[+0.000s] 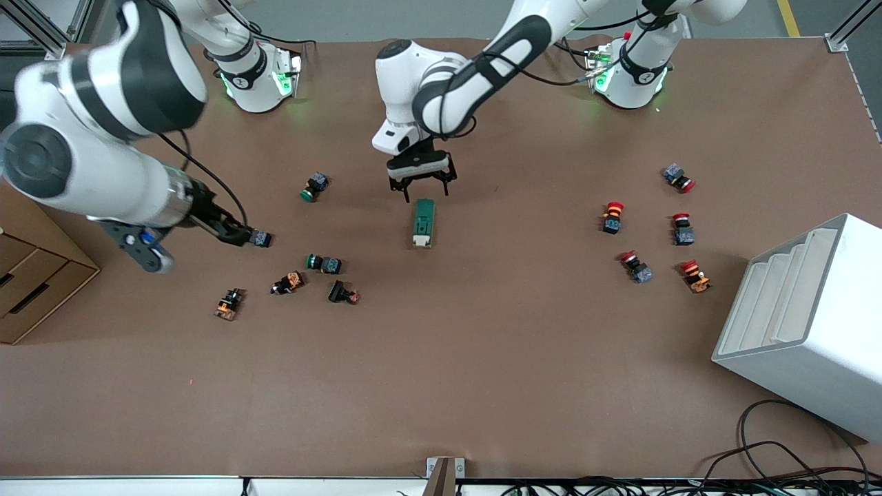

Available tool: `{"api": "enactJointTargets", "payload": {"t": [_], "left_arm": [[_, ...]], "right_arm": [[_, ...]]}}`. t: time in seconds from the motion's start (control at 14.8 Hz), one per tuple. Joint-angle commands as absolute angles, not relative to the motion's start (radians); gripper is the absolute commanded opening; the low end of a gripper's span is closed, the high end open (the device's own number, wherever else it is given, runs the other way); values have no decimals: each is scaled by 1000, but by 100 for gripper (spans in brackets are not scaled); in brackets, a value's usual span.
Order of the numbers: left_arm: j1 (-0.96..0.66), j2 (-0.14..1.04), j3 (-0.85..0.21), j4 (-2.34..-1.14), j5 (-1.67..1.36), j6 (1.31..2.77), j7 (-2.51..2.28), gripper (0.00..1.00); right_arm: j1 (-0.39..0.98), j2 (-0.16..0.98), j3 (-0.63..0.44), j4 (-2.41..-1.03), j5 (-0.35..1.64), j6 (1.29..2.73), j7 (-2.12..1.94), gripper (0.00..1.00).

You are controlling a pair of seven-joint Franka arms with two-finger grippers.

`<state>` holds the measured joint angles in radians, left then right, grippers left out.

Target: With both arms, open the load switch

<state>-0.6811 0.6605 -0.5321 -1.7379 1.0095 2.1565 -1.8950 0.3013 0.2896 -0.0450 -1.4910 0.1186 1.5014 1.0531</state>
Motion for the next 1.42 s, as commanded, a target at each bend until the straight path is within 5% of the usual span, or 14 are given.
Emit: {"api": "enactJointTargets", "payload": {"t": [0.0, 0.54, 0.81, 1.35], "left_arm": [[-712, 676, -531, -1805, 1180, 2161, -2075, 99], [-807, 725, -520, -1881, 1478, 2077, -2374, 99], [-839, 750, -520, -1898, 1589, 1996, -2484, 99], [-888, 854, -514, -1885, 1782, 1841, -2574, 98]], "right_arm": [[357, 360, -51, -1460, 133, 1514, 1197, 100], [497, 627, -16, -1260, 195, 1558, 1667, 100], [508, 701, 67, -1250, 195, 1664, 1851, 100], [606, 807, 71, -1258, 189, 1789, 2051, 100]]}}
